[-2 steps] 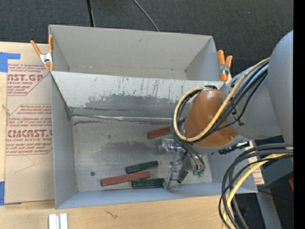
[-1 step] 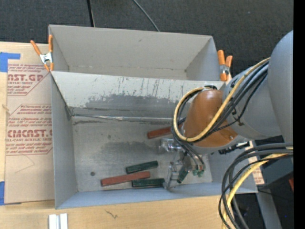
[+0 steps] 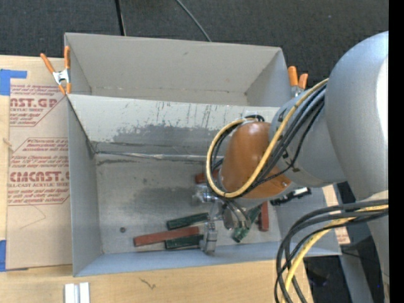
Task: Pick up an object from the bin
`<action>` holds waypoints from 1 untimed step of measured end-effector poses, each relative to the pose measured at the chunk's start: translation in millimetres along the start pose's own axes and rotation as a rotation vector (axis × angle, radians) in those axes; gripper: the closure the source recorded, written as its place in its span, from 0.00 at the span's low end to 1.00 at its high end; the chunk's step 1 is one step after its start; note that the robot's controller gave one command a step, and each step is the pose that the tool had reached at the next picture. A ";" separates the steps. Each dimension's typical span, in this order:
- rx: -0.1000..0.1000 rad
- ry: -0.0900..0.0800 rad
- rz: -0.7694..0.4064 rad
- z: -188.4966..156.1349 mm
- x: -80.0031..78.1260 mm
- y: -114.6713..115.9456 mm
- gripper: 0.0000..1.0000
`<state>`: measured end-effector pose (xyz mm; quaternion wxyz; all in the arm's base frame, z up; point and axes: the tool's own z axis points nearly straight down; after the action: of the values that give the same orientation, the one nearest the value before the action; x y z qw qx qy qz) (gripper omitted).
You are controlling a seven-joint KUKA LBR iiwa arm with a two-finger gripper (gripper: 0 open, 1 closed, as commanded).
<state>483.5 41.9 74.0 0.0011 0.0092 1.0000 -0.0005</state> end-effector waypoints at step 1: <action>-0.003 0.000 -0.010 0.9 1.2 48.5 0.00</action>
Offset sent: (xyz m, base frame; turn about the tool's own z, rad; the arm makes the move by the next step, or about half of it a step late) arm 0.0042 0.0617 -0.0040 -0.1831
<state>483.3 90.4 73.0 0.0010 0.0041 1.0000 0.0010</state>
